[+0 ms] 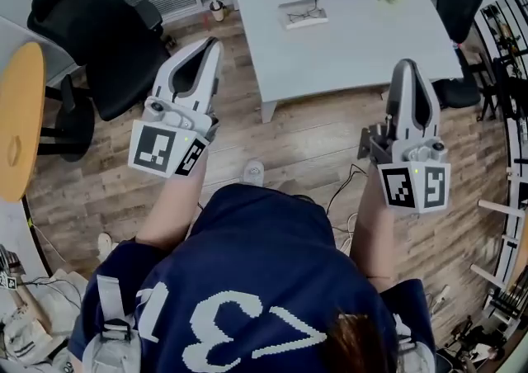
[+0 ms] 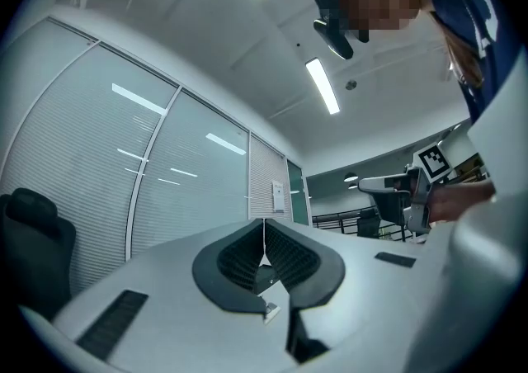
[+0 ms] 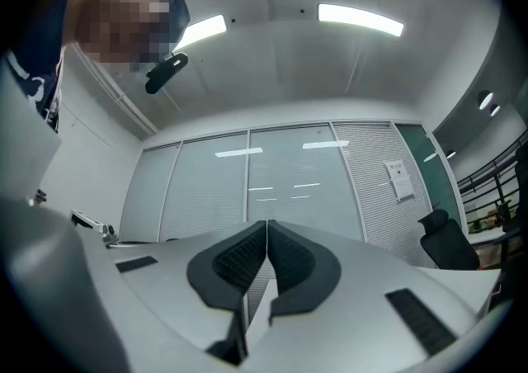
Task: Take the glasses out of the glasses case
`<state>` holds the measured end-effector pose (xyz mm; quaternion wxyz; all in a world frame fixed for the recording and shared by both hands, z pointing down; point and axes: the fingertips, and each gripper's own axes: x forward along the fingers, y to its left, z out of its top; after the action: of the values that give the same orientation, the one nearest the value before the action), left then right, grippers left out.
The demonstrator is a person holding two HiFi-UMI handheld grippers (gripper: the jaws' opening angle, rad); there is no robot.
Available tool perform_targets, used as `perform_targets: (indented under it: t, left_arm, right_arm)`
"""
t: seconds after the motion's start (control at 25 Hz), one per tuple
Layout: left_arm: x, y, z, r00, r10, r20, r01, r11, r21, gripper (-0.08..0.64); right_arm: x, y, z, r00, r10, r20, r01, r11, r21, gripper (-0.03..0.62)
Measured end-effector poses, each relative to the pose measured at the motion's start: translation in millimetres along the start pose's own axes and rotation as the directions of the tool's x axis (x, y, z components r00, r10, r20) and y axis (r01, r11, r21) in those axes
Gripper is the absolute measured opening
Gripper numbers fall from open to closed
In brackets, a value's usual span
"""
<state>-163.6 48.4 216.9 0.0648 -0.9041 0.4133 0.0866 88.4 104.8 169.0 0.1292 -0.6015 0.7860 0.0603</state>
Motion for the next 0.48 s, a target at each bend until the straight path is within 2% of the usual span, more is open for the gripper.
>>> perform_targets:
  t: [0.28, 0.48]
  left_arm:
    - [30, 25, -24, 0.999, 0.018, -0.029, -0.019, 1.000, -0.021, 0.018]
    - [56, 39, -36, 0.997, 0.066, -0.034, -0.066, 0.998, -0.012, 0.018]
  right_arm:
    - [33, -25, -20, 0.999, -0.015, -0.030, 0.015, 1.000, 0.005, 0.026]
    - [69, -45, -36, 0.999, 0.036, -0.026, -0.035, 0.999, 0.029, 0.026]
